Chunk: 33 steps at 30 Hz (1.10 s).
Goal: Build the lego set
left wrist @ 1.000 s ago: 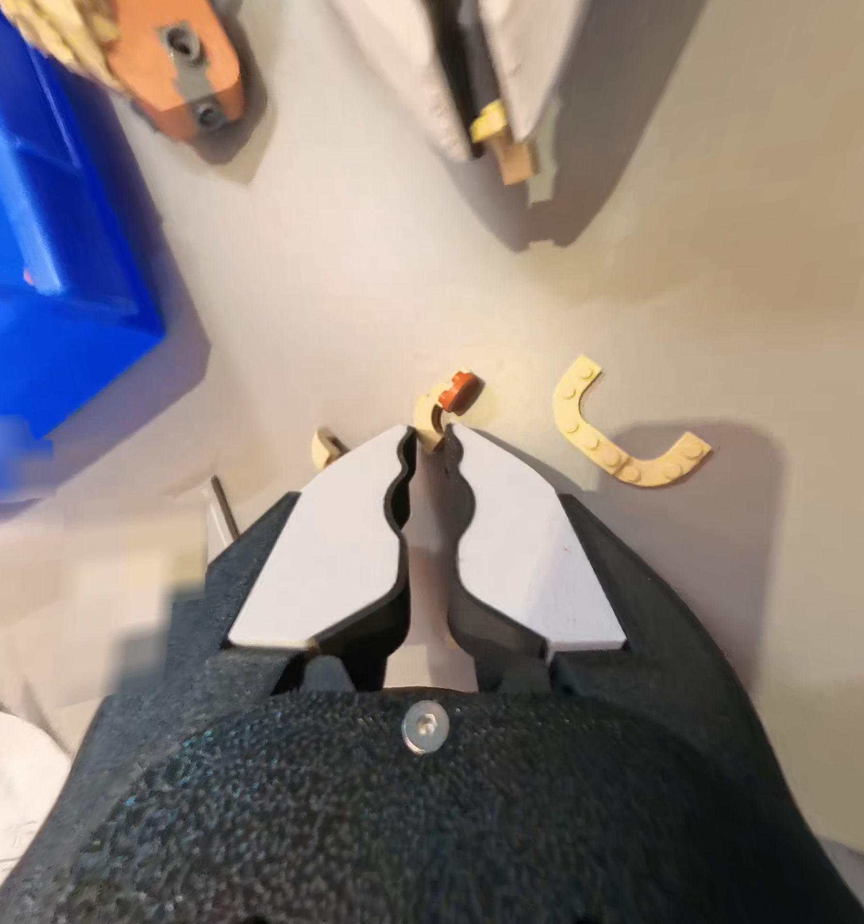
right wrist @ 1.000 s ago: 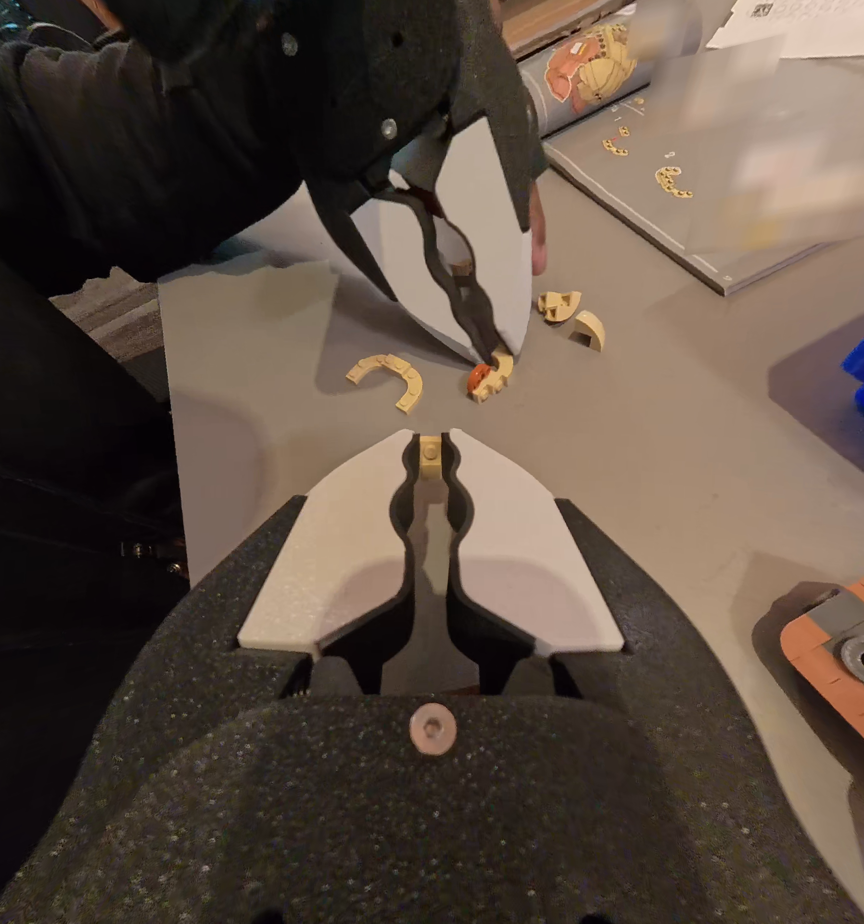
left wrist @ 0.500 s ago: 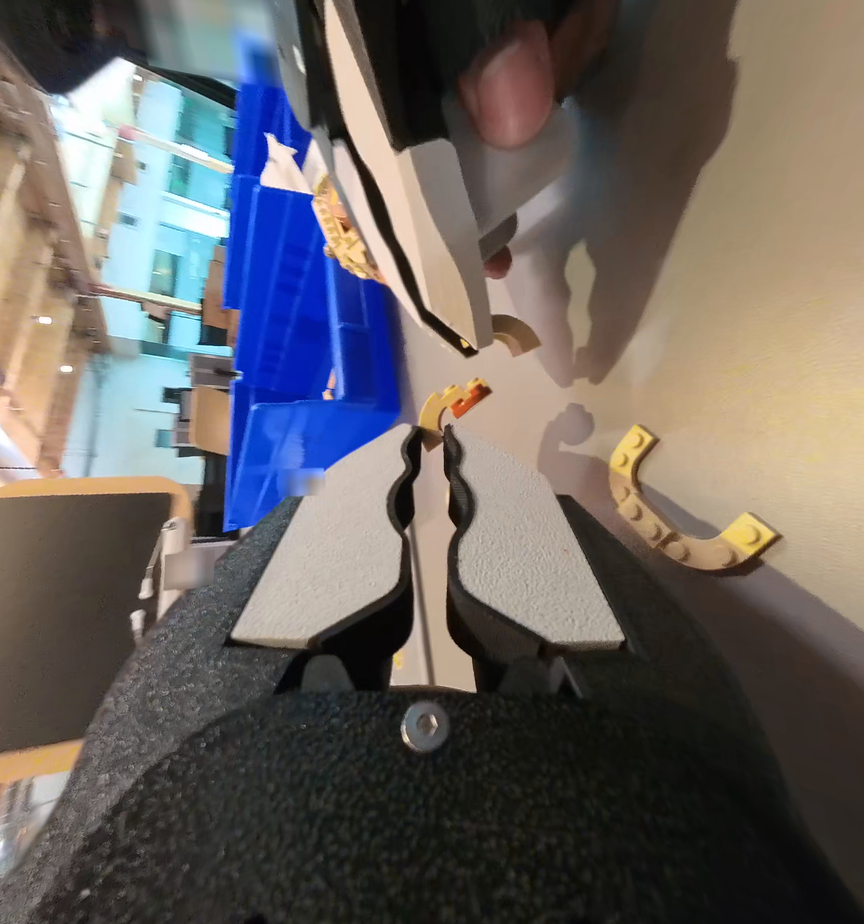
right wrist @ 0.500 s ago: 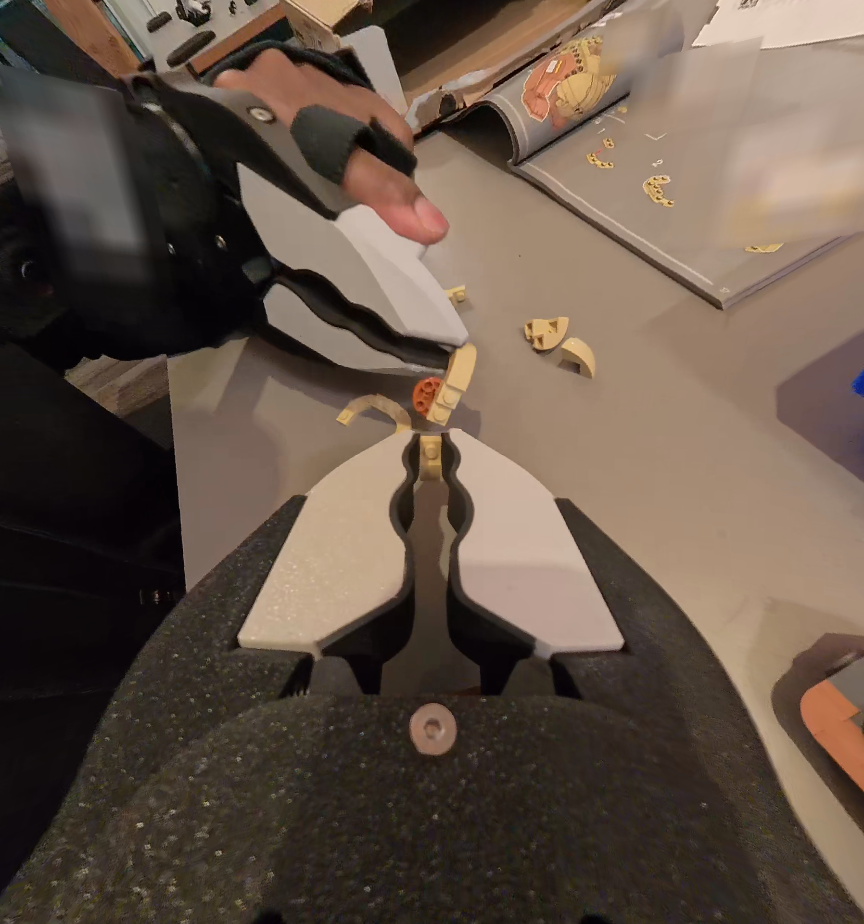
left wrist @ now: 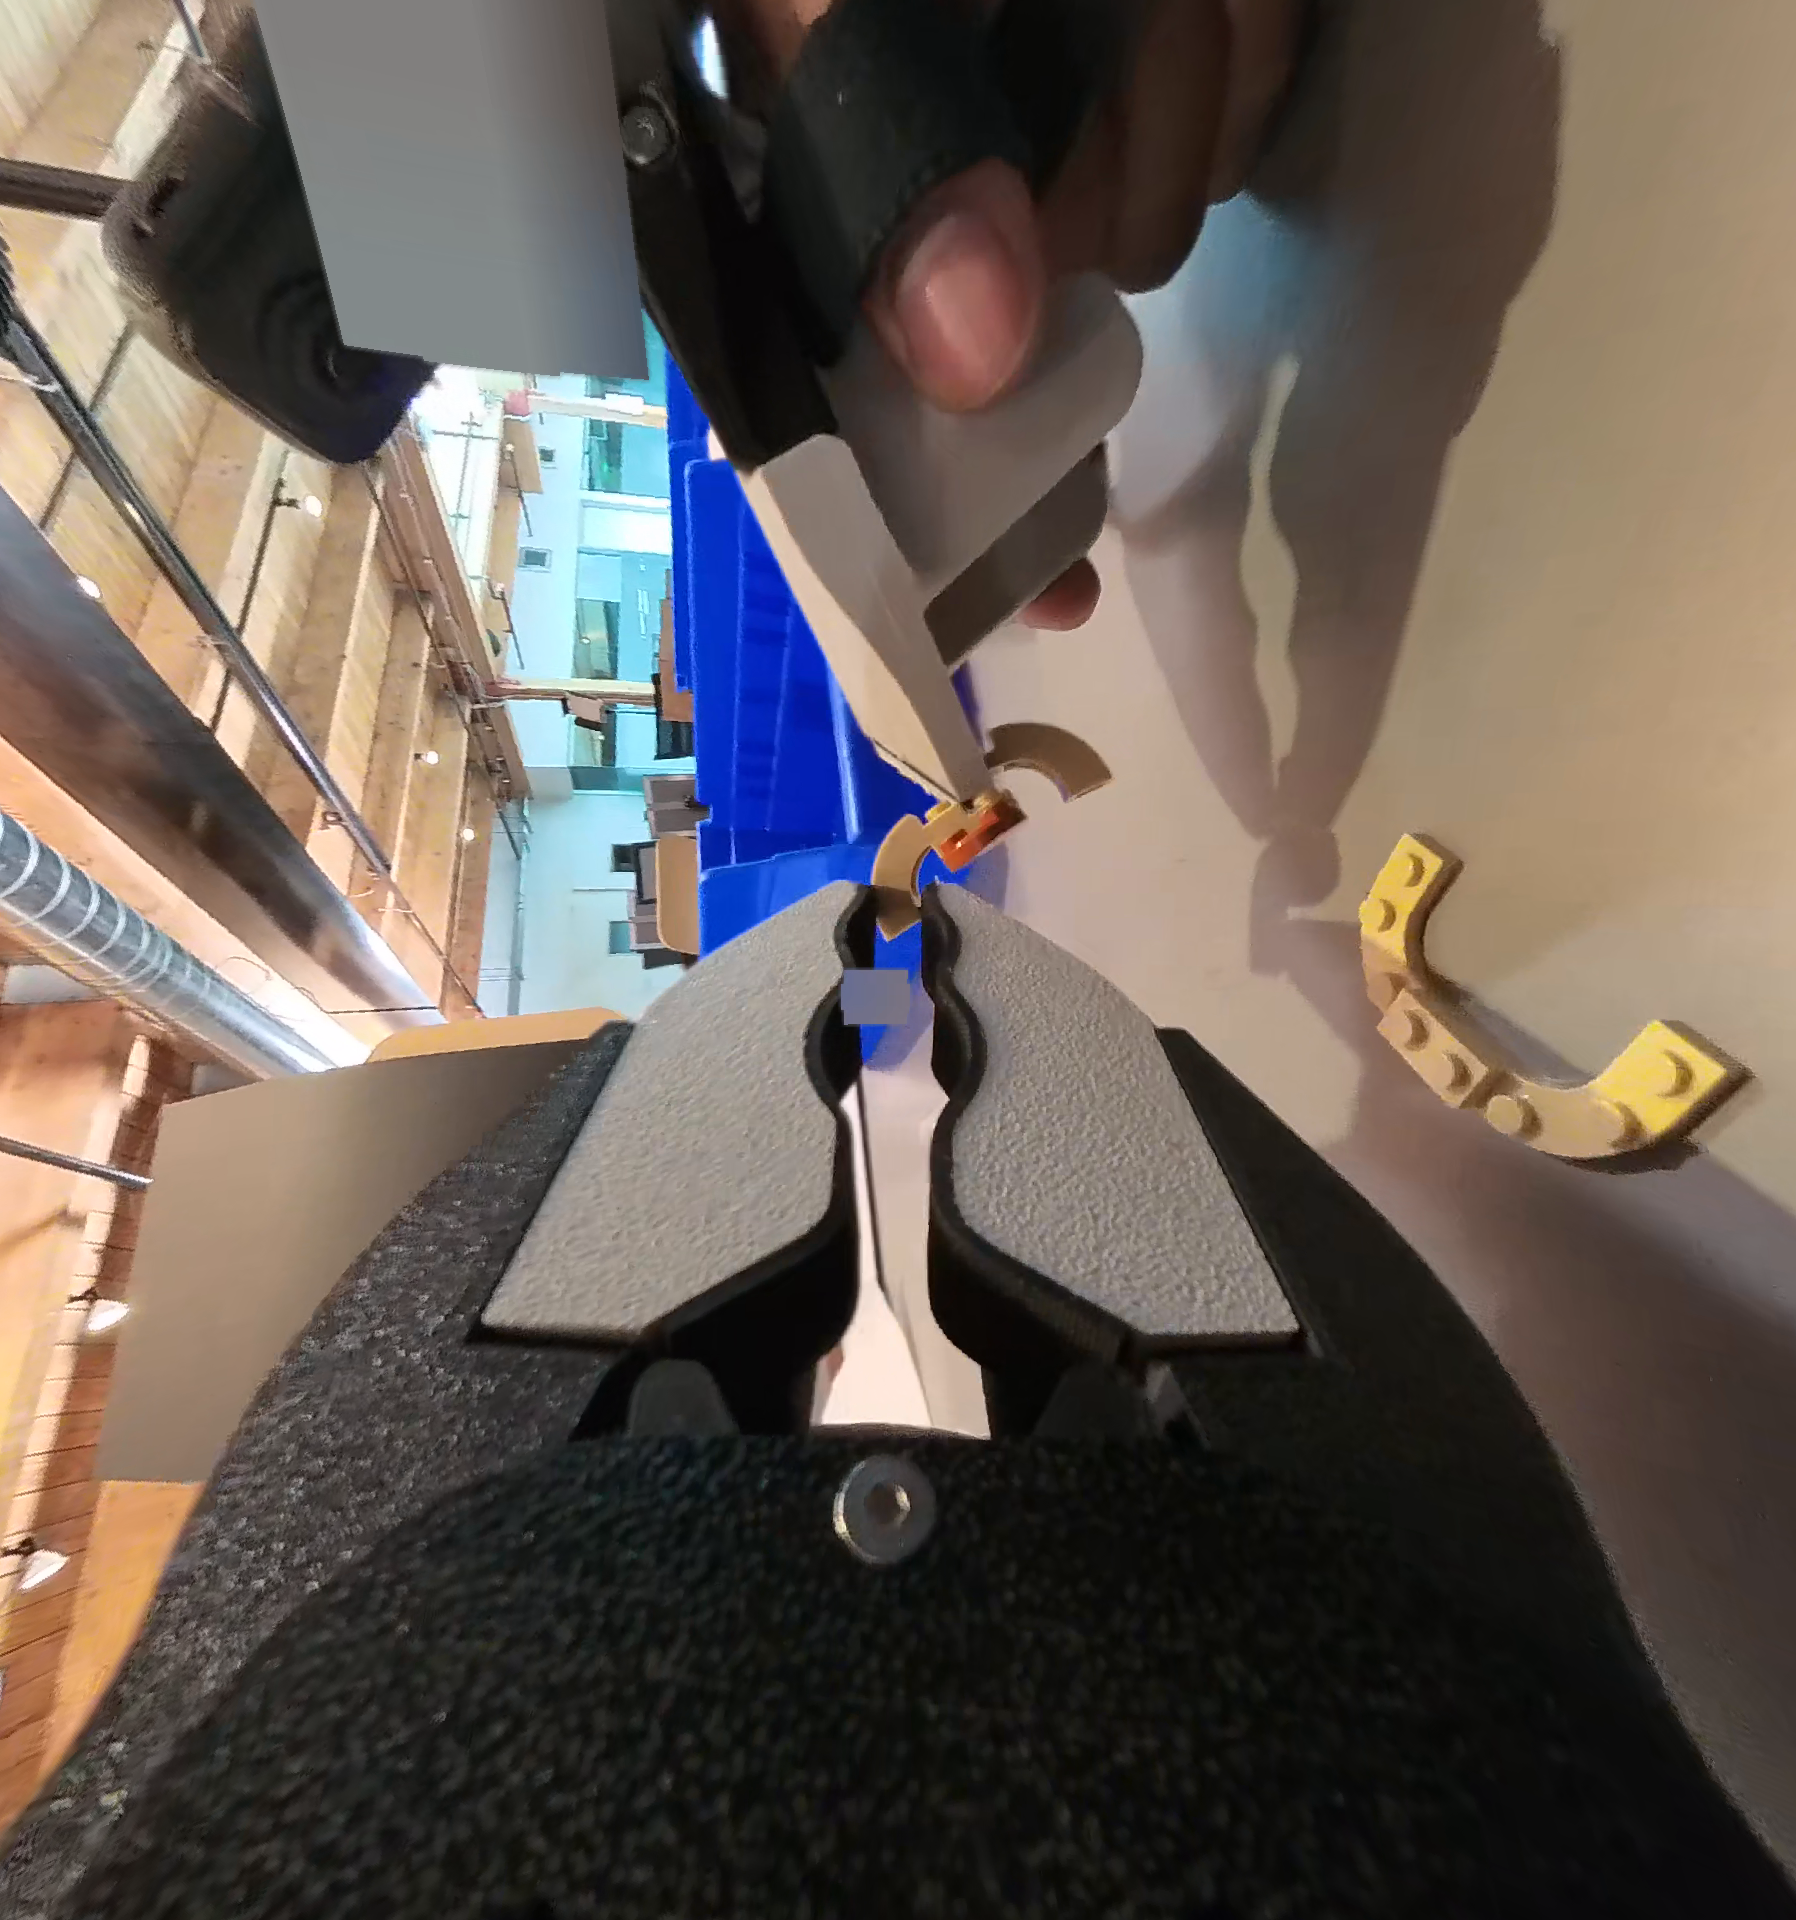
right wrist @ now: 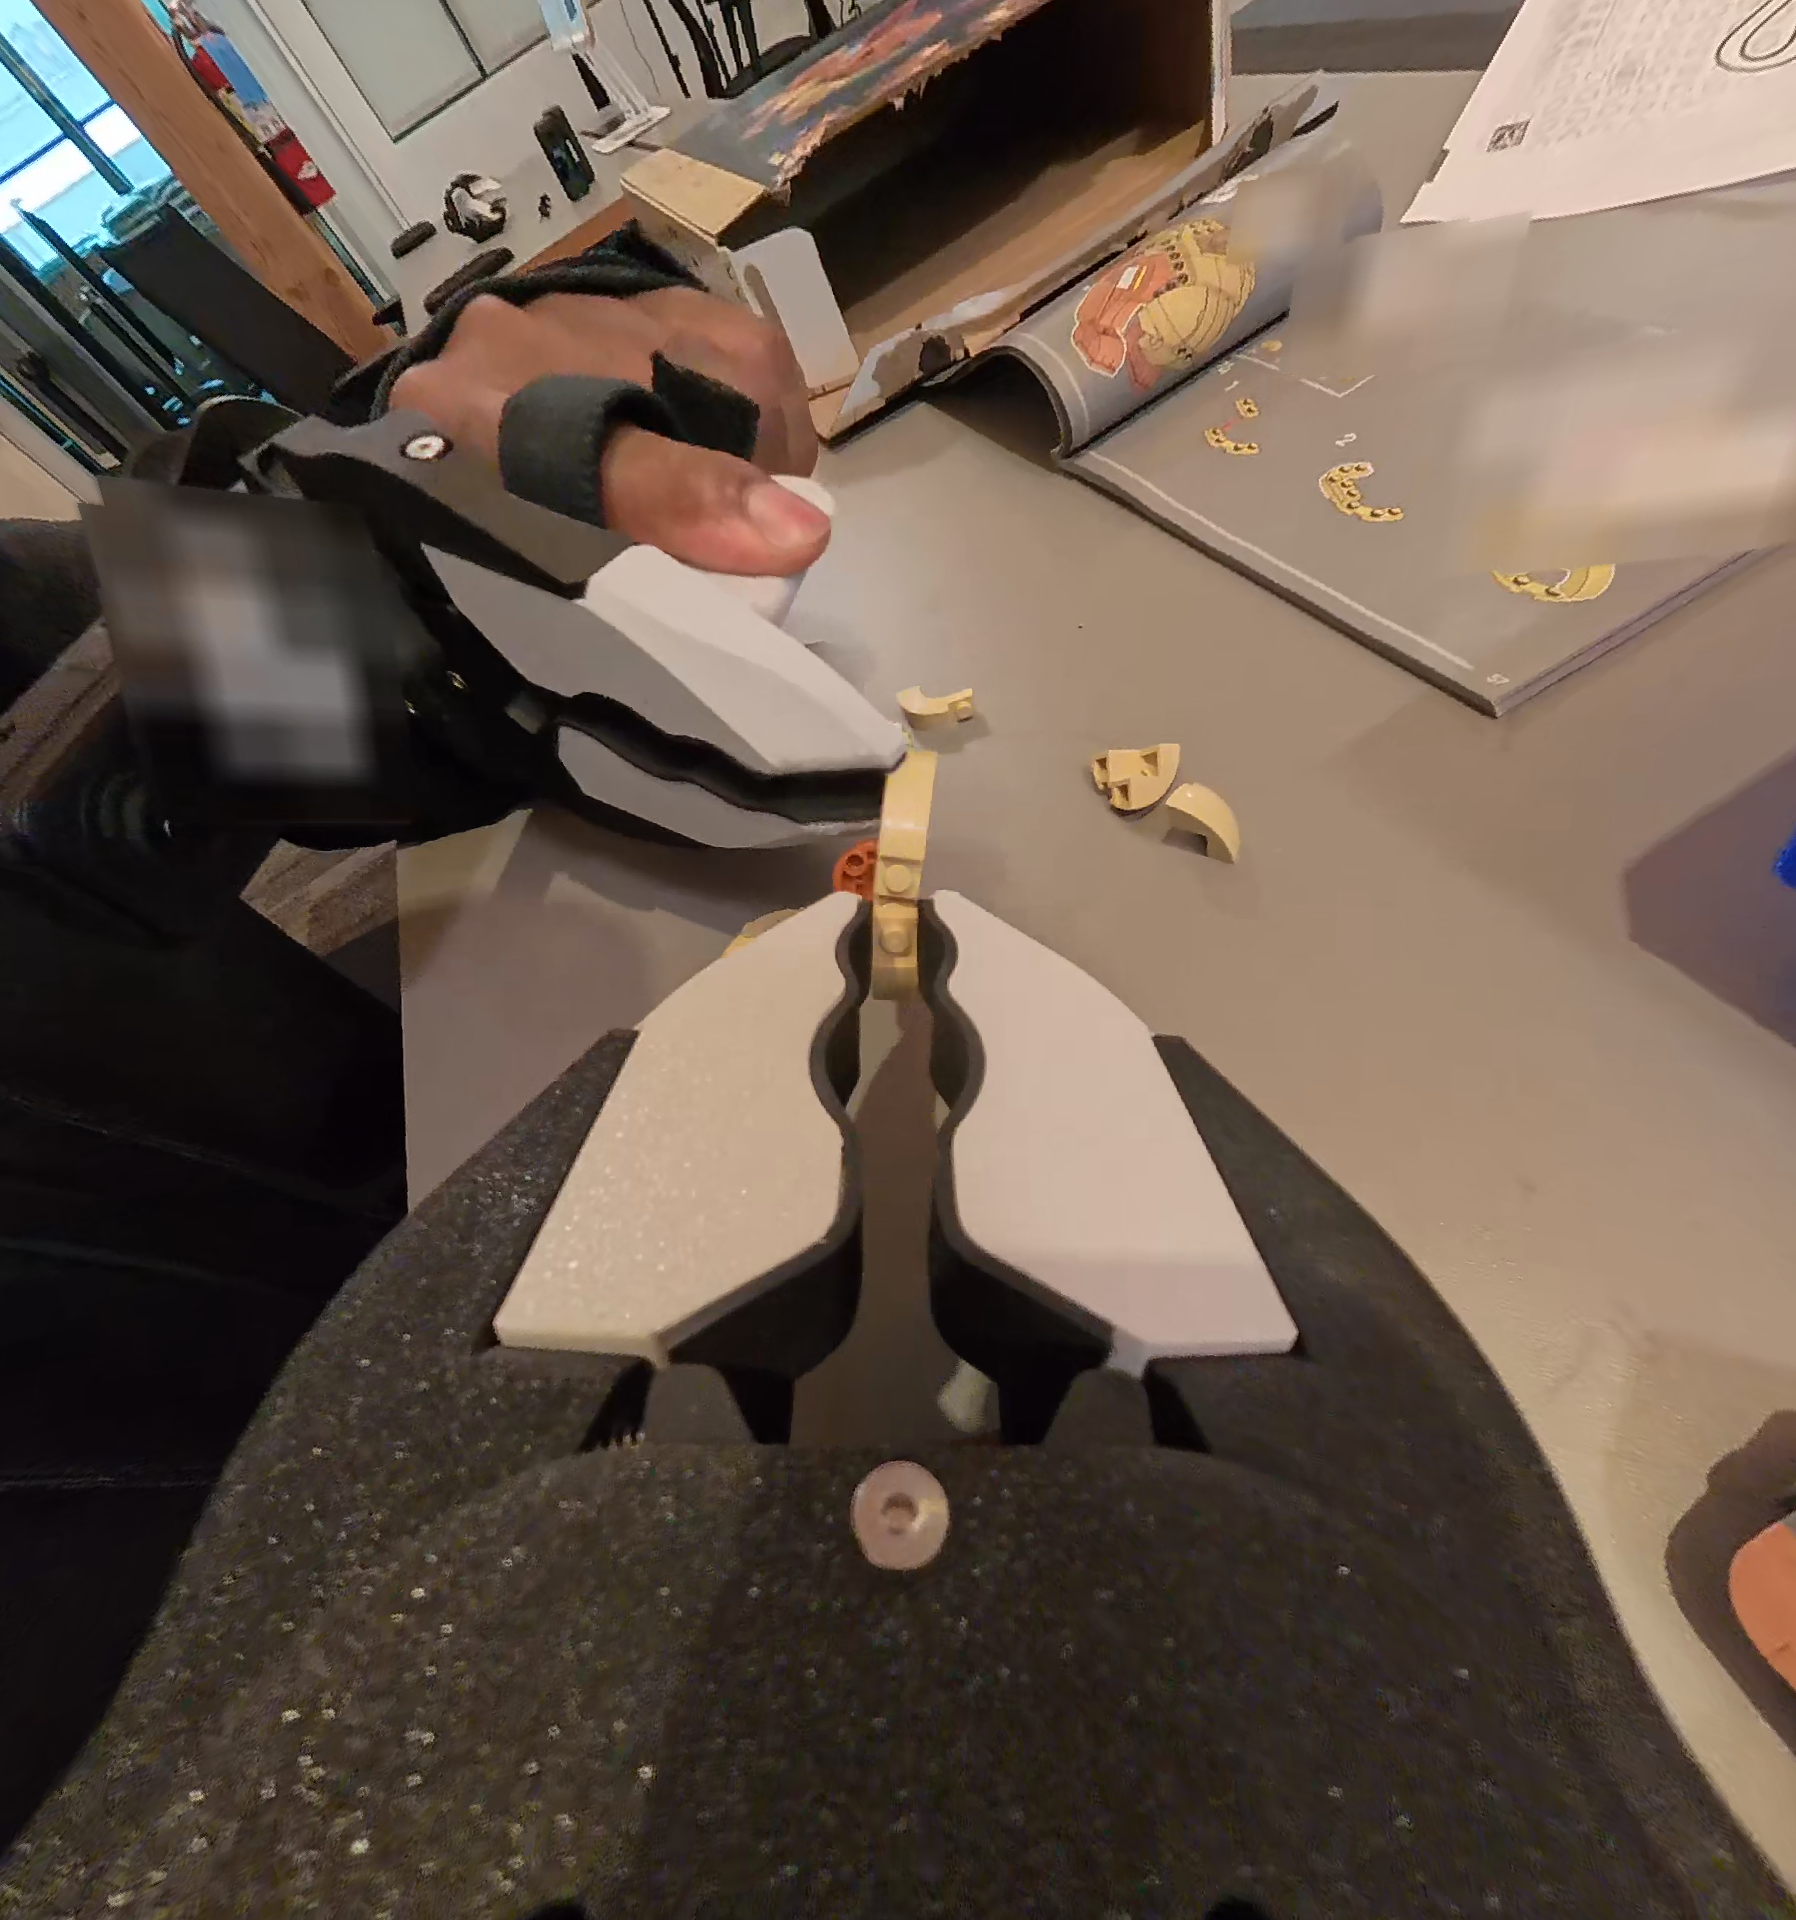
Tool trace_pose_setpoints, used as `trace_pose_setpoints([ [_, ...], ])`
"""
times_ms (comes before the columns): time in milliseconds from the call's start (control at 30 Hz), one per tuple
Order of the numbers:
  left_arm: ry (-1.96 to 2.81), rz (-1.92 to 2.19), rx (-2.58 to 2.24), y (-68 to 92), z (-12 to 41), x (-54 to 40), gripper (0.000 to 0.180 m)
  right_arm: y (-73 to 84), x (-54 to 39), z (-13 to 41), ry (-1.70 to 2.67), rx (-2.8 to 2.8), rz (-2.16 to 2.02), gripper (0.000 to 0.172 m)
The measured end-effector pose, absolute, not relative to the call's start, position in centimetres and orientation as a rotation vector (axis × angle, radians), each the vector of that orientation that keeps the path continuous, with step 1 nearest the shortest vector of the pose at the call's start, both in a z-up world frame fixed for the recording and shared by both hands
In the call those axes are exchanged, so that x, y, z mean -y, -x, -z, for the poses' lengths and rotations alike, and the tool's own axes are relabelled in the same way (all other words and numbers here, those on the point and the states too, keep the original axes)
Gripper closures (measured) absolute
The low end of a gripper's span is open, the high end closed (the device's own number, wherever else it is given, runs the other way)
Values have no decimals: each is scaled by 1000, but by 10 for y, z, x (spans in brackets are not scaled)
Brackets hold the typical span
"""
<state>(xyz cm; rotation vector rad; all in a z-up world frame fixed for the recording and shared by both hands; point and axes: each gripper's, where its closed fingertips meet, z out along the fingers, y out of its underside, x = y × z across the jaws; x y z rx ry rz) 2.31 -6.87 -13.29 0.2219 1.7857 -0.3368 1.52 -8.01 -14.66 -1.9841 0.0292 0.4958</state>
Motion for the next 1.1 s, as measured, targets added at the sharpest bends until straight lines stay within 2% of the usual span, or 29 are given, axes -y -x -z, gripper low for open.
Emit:
trace_pose_setpoints([
  [1100,-152,212,-1601,-30,117,73,174,-19,79,137,1910,-81,-458,164],
])
